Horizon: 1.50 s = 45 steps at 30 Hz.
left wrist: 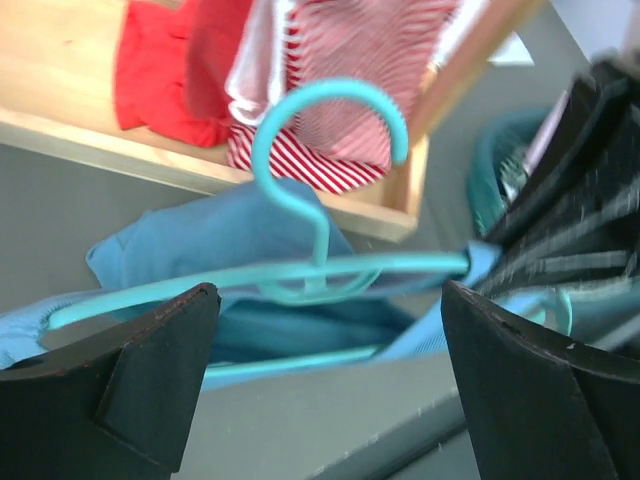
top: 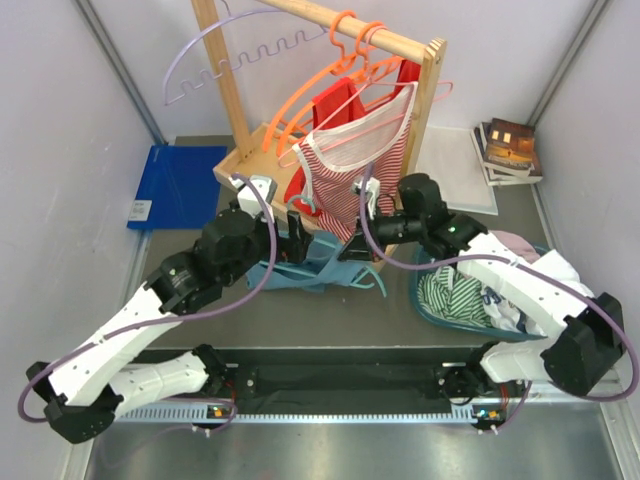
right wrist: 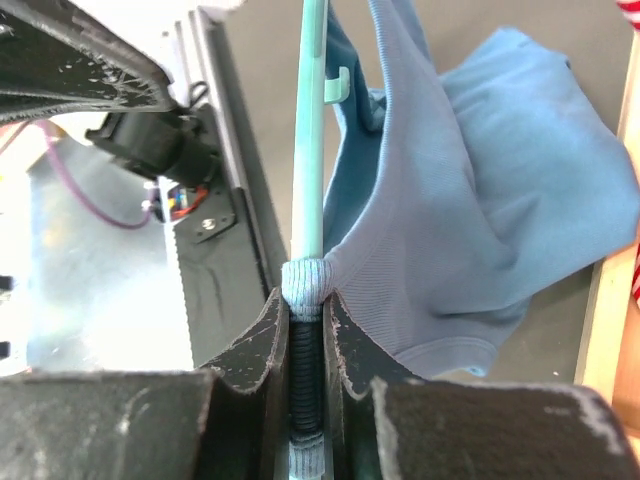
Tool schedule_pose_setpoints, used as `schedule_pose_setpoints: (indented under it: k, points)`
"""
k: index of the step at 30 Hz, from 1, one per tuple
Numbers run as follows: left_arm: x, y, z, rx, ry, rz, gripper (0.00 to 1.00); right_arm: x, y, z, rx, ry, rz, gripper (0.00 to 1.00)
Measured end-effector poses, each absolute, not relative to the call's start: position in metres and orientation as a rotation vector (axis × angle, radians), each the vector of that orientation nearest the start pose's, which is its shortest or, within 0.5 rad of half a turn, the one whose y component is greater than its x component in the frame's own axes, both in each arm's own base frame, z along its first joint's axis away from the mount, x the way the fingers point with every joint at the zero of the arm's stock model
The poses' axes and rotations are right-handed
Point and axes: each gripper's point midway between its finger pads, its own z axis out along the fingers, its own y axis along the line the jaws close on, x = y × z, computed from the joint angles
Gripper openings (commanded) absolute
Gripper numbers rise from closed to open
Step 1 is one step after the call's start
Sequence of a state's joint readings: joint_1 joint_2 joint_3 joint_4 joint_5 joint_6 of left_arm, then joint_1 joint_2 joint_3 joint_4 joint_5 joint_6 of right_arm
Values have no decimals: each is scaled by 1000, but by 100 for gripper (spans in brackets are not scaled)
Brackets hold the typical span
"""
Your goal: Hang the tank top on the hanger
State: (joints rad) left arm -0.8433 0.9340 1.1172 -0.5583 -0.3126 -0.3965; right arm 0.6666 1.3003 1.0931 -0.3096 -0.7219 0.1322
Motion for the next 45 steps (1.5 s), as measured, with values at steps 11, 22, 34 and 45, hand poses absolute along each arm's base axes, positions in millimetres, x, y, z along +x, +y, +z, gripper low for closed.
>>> schedule_pose_setpoints:
  k: [11,22,34,45]
  points:
    - [195,-205,342,439,1947,-640,87,171,284,291,-1130,1837,1411,0]
    - [177,-219,357,629,1951,-740,82,136,269,322,-1237,1759,1530,0]
    - [152,-244,349,794,2028,-1026,61,126,264,323,-1269,1765,1556,0]
    - [135,-239,351,829,2060,-1197,50,127,264,336,-1282,1714,1569,0]
